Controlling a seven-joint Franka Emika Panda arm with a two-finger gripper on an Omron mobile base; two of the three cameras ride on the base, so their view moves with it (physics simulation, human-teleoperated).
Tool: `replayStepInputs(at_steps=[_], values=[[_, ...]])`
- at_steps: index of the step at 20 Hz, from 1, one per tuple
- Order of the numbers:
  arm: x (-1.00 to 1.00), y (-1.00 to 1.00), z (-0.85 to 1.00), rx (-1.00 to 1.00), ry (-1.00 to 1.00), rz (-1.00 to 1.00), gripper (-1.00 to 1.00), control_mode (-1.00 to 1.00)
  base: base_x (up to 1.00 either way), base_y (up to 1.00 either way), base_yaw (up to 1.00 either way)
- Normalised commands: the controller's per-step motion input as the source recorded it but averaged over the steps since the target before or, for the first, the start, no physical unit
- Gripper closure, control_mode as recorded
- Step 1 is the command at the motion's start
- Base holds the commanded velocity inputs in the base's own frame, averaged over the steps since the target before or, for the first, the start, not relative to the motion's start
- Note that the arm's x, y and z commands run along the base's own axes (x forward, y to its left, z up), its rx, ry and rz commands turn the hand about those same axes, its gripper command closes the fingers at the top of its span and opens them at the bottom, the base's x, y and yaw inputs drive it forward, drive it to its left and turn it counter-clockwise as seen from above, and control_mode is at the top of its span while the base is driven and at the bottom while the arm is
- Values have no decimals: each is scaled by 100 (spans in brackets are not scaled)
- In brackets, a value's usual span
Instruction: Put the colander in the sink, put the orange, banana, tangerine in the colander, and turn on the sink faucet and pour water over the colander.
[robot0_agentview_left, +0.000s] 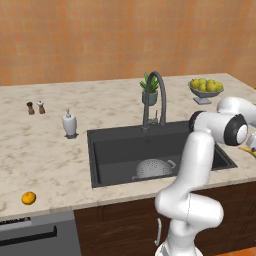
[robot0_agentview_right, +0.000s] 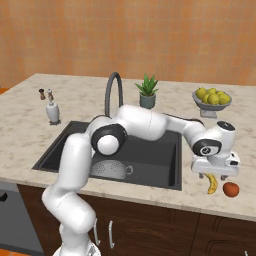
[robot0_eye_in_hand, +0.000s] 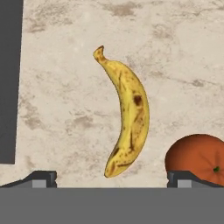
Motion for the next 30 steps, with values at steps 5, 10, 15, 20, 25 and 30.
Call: replayStepInputs(at_steps=[5, 10, 15, 20, 25, 30], values=[[6, 9, -30, -3, -5, 0, -100, -100, 0, 0, 0], [26, 3, -28, -3, 0, 0, -100, -100, 0, 0, 0], [35, -2, -22, -2, 1, 0, -100, -100, 0, 0, 0], [24, -17, -18, -1, 6, 1, -100, -100, 0, 0, 0], [10, -19, -17, -2, 4, 3, -100, -100, 0, 0, 0], [2, -18, -14, 0, 1, 7, 100, -100, 0, 0, 0]])
